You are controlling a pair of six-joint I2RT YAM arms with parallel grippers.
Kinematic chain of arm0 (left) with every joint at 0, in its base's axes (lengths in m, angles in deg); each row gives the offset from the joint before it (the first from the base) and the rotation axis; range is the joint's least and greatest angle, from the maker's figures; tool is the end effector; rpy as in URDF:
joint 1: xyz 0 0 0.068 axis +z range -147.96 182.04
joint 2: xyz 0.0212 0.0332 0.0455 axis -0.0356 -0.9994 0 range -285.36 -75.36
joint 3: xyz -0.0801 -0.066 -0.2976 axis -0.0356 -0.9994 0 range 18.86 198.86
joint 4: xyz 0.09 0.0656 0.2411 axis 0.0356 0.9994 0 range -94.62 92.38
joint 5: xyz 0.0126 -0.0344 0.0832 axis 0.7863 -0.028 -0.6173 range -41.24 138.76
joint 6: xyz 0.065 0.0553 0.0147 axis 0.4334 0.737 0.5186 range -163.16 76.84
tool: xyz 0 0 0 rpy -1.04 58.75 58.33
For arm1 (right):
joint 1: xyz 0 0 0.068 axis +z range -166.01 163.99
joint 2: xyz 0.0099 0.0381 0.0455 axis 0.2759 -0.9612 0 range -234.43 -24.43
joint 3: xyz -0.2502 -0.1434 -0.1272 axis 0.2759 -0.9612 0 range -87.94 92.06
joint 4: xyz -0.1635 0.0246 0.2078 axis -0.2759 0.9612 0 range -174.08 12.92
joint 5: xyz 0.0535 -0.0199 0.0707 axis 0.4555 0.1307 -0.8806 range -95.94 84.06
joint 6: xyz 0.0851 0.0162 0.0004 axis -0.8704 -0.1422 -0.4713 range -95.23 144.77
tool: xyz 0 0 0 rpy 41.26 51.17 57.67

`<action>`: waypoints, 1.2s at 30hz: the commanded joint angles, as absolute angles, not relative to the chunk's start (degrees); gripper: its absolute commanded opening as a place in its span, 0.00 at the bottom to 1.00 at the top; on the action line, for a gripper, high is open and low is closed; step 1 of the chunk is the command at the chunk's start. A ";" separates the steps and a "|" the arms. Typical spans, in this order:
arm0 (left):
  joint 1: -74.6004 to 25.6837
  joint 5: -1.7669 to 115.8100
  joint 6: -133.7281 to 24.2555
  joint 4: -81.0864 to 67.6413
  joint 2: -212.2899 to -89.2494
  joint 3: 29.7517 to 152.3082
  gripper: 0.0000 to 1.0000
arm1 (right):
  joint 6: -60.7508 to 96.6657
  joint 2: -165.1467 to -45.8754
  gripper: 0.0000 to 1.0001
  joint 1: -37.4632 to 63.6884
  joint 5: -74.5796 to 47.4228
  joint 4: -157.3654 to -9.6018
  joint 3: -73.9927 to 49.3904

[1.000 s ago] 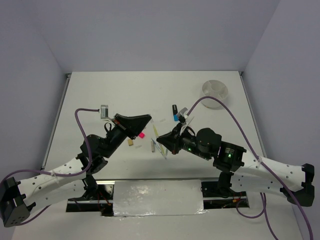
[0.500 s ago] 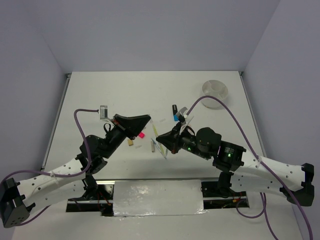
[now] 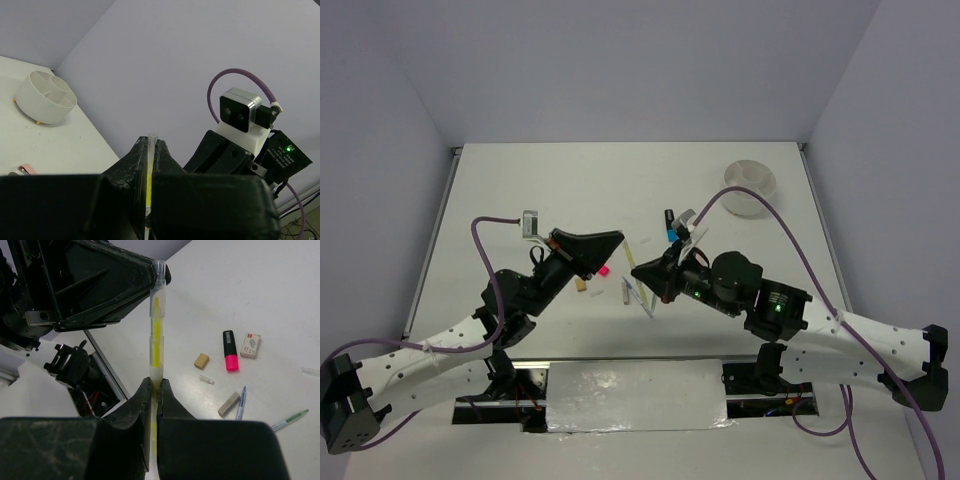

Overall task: Sort the stationery into containers
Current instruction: Close the pen cap on the pen.

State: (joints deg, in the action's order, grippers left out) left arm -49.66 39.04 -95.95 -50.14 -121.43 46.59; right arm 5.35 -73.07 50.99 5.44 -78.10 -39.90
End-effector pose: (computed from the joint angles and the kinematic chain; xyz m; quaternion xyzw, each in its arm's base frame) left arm 0.1311 -0.1451 0.3817 -0.0773 0.5185 -0.6453 0.5556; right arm 0.0979 0.1918 0.3846 -0.2393 0.7063 0.3994 0.5332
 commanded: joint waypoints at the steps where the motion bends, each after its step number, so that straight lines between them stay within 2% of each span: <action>1: -49.90 40.41 -96.50 -54.63 -121.86 46.37 0.09 | 7.10 -73.56 0.00 51.49 6.72 -80.48 -36.08; 6: -49.90 41.64 -96.51 -53.66 -122.74 46.98 0.09 | 8.95 -74.44 0.00 51.49 8.12 -79.78 -34.68; 11: -49.90 43.31 -95.19 -52.79 -123.35 47.69 0.15 | 10.36 -74.70 0.00 51.48 10.76 -80.04 -33.18; 14: -49.90 43.49 -93.79 -50.68 -123.44 48.74 0.34 | 11.85 -74.70 0.00 51.49 10.24 -80.04 -32.65; 15: -49.90 43.31 -93.61 -49.37 -123.35 48.92 0.49 | 12.03 -74.79 0.00 51.49 9.89 -79.86 -32.39; 16: -49.90 42.96 -93.52 -48.49 -123.26 49.18 0.55 | 12.11 -74.88 0.00 51.49 9.53 -79.69 -32.48; 18: -49.90 42.35 -92.64 -47.69 -123.00 49.62 0.60 | 11.94 -74.79 0.00 51.49 8.83 -80.12 -33.09; 25: -49.90 42.17 -92.20 -47.77 -122.56 49.18 0.56 | 11.41 -74.88 0.00 51.49 8.65 -80.74 -33.09; 26: -49.90 42.60 -91.94 -47.95 -122.65 49.27 0.48 | 11.41 -75.31 0.00 51.49 8.22 -80.74 -32.83; 27: -49.90 43.13 -91.76 -48.12 -122.82 49.36 0.45 | 11.41 -75.49 0.00 51.57 7.43 -80.74 -32.74; 31: -49.90 46.12 -90.62 -49.96 -123.70 49.71 0.41 | 10.62 -76.37 0.00 51.49 7.25 -81.35 -32.74; 34: -49.90 48.32 -90.27 -51.73 -124.75 49.97 0.34 | 10.10 -76.55 0.00 51.49 7.42 -80.92 -32.13; 36: -49.90 49.45 -89.74 -51.90 -125.72 50.41 0.20 | 9.83 -76.64 0.00 51.49 7.60 -80.65 -31.60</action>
